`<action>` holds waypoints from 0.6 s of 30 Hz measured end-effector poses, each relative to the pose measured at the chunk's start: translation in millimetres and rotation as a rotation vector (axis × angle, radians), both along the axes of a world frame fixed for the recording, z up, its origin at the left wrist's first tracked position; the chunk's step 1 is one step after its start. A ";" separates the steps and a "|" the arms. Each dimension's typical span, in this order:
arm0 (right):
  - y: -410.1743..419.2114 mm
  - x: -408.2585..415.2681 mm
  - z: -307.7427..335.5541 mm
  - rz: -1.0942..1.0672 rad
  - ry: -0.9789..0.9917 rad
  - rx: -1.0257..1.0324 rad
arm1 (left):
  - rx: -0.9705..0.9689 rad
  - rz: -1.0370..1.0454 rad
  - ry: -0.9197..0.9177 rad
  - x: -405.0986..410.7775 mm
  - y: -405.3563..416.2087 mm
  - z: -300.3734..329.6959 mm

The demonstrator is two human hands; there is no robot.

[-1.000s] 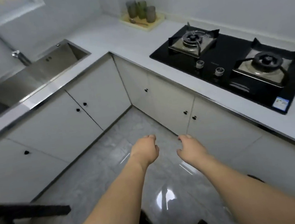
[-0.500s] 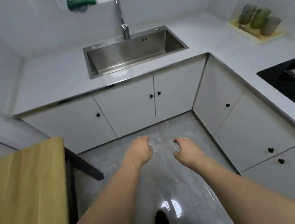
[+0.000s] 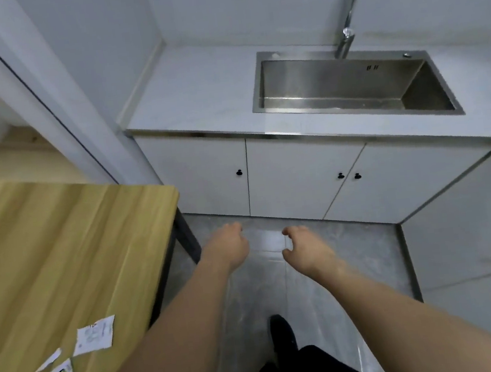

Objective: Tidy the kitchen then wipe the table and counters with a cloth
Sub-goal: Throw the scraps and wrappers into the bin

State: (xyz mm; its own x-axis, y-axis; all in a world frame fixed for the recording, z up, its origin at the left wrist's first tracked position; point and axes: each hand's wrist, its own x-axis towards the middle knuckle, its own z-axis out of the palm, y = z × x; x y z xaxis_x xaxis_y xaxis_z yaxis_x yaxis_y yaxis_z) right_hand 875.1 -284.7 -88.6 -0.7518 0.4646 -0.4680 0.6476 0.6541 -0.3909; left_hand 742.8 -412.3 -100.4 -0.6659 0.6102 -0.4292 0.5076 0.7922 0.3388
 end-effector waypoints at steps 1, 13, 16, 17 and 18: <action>3.3 -10.8 0.1 0.032 -0.001 -0.003 | 0.008 0.027 -0.007 -6.8 -0.7 -0.1; -39.8 -112.0 -16.6 0.353 -0.068 -0.011 | 0.056 0.289 0.019 -59.1 -79.4 -19.8; -77.3 -135.8 -23.7 0.413 -0.075 -0.010 | 0.078 0.349 0.035 -71.6 -121.0 -30.3; -85.7 -139.8 -24.1 0.420 -0.076 -0.008 | 0.088 0.367 0.013 -73.6 -129.2 -31.9; -101.3 -145.4 -27.1 0.433 -0.077 -0.014 | 0.095 0.391 -0.011 -75.5 -145.1 -35.0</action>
State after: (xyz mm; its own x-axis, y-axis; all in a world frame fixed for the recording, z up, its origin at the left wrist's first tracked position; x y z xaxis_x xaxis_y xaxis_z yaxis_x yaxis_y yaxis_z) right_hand 729.7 -386.0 -115.7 -0.8383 0.1080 -0.5344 0.3428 0.8667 -0.3625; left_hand 667.3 -557.4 -135.3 -0.8513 0.3494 -0.3913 0.1704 0.8896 0.4238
